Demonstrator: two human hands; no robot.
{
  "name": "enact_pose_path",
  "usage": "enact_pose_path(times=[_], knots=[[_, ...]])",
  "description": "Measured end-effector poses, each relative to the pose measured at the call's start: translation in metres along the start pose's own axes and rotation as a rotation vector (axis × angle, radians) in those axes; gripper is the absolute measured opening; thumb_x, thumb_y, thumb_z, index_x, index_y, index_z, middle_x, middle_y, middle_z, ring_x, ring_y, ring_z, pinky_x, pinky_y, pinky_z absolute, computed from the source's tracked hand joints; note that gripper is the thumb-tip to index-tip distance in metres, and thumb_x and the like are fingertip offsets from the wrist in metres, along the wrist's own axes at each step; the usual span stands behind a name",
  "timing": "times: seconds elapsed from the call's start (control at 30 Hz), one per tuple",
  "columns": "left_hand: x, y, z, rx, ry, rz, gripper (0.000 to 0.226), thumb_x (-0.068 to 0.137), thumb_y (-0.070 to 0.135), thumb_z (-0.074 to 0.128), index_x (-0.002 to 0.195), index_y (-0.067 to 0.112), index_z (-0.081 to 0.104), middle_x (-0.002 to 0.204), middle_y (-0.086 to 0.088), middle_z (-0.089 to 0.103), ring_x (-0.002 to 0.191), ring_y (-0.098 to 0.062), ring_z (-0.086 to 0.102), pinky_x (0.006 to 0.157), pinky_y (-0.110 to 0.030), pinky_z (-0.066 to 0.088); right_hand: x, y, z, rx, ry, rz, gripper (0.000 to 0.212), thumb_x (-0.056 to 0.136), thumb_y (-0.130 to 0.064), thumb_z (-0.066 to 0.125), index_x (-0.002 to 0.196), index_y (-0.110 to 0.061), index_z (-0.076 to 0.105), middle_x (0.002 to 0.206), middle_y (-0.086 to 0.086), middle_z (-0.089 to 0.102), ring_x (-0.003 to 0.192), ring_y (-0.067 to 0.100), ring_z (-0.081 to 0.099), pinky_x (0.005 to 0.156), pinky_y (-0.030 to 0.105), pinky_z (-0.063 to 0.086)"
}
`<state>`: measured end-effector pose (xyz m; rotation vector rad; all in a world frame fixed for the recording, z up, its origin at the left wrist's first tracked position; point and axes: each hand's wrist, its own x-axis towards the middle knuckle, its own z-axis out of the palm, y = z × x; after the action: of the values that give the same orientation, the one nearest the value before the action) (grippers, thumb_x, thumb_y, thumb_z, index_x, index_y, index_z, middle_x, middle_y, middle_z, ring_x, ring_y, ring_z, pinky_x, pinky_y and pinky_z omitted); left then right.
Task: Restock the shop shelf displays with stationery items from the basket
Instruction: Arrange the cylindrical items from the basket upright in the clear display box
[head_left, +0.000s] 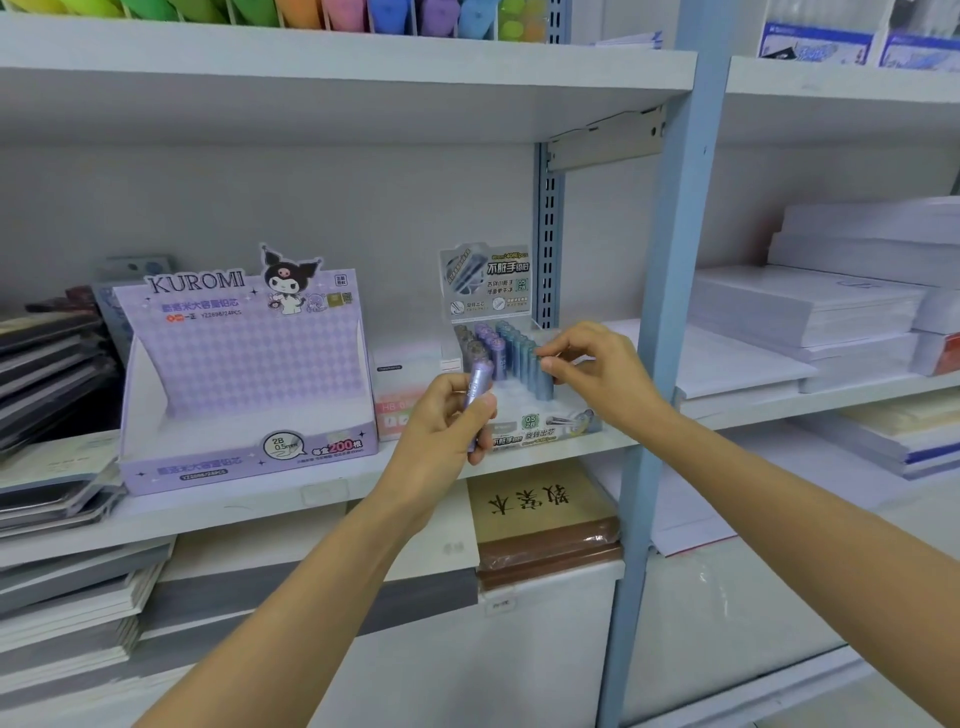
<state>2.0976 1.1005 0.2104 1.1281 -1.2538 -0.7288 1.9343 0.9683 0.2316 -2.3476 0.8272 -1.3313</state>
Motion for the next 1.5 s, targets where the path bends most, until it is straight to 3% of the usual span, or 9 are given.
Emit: enact_pose_path(times=[0.2, 0.37, 0.5, 0.67, 0.83, 0.93, 1.17, 1.37, 1.5], knots=[[-0.003, 0.001, -0.003, 0.017, 0.001, 0.016, 0.022, 0.096, 0.019, 0.058, 0.117, 0.011, 0.054, 0.075, -0.003, 0.055, 0.059, -0.007, 0.05, 0.057, -0.021, 0.045, -0.003, -0.017, -0.005, -0.006, 0.023, -0.028, 0.016, 0.091, -0.02, 0.065, 0.105, -0.012, 0.07, 0.103, 0.0, 0.055, 0.09, 0.01, 0.057, 0.079, 0.016, 0.049], [-0.005, 0.006, 0.003, 0.037, 0.026, 0.064, 0.02, 0.093, 0.017, 0.062, 0.112, 0.013, 0.056, 0.079, -0.001, 0.058, 0.061, -0.008, 0.053, 0.056, -0.02, 0.046, -0.011, -0.054, -0.003, 0.327, -0.165, 0.031, 0.02, 0.089, -0.026, 0.068, 0.106, -0.017, 0.067, 0.096, -0.002, 0.068, 0.085, 0.007, 0.062, 0.071, 0.028, 0.055], [-0.009, 0.008, 0.006, 0.129, 0.04, 0.113, 0.023, 0.091, 0.021, 0.065, 0.11, 0.019, 0.054, 0.095, 0.001, 0.064, 0.074, -0.01, 0.061, 0.064, -0.023, 0.05, -0.014, -0.063, -0.001, 0.357, -0.229, 0.031, 0.016, 0.085, -0.017, 0.072, 0.1, -0.016, 0.069, 0.091, 0.002, 0.07, 0.08, 0.006, 0.064, 0.072, 0.023, 0.055], [-0.016, 0.0, 0.004, 0.656, 0.156, 0.405, 0.034, 0.092, 0.021, 0.063, 0.123, 0.016, 0.049, 0.115, 0.005, 0.052, 0.104, -0.008, 0.051, 0.089, -0.022, 0.042, -0.002, -0.052, -0.016, 0.328, 0.012, 0.042, 0.016, 0.086, -0.009, 0.07, 0.1, -0.016, 0.069, 0.092, 0.003, 0.07, 0.086, 0.018, 0.067, 0.08, 0.026, 0.056], [-0.019, -0.016, 0.001, 1.097, -0.074, 0.491, 0.054, 0.097, 0.033, 0.052, 0.147, 0.02, 0.033, 0.156, 0.003, 0.03, 0.146, -0.013, 0.018, 0.116, -0.027, 0.006, 0.012, -0.036, -0.019, 0.186, 0.16, 0.051, 0.016, 0.087, -0.005, 0.068, 0.1, -0.016, 0.069, 0.089, -0.003, 0.069, 0.079, 0.01, 0.063, 0.076, 0.017, 0.053], [-0.018, -0.027, -0.002, 1.201, -0.146, 0.457, 0.061, 0.098, 0.038, 0.049, 0.151, 0.023, 0.023, 0.159, 0.005, 0.023, 0.149, -0.011, 0.006, 0.117, -0.028, 0.001, 0.021, -0.032, -0.009, 0.101, 0.129, 0.031, 0.016, 0.087, -0.006, 0.068, 0.101, -0.015, 0.07, 0.091, -0.004, 0.068, 0.081, 0.008, 0.063, 0.075, 0.01, 0.05], [-0.017, -0.033, -0.005, 1.246, -0.144, 0.49, 0.063, 0.096, 0.035, 0.051, 0.151, 0.024, 0.022, 0.157, 0.007, 0.024, 0.148, -0.011, 0.006, 0.118, -0.03, 0.004, 0.033, -0.029, 0.021, -0.149, -0.045, -0.048, 0.022, 0.088, -0.007, 0.067, 0.109, -0.009, 0.07, 0.103, 0.005, 0.07, 0.088, 0.014, 0.061, 0.086, 0.024, 0.05], [-0.015, -0.037, -0.004, 1.234, -0.136, 0.514, 0.063, 0.094, 0.03, 0.054, 0.15, 0.022, 0.025, 0.156, 0.006, 0.028, 0.148, -0.013, 0.01, 0.119, -0.032, 0.011, 0.045, -0.028, 0.009, -0.204, -0.24, -0.042, 0.023, 0.087, -0.011, 0.069, 0.11, -0.01, 0.07, 0.099, 0.003, 0.069, 0.087, 0.011, 0.06, 0.079, 0.014, 0.045], [-0.014, -0.039, -0.004, 1.221, -0.127, 0.52, 0.063, 0.092, 0.026, 0.056, 0.149, 0.02, 0.029, 0.154, 0.004, 0.032, 0.147, -0.015, 0.013, 0.119, -0.033, 0.014, 0.043, -0.025, 0.018, -0.146, -0.16, -0.001, 0.023, 0.084, -0.008, 0.072, 0.107, -0.007, 0.068, 0.093, 0.006, 0.067, 0.081, 0.012, 0.058, 0.073, 0.011, 0.047]])
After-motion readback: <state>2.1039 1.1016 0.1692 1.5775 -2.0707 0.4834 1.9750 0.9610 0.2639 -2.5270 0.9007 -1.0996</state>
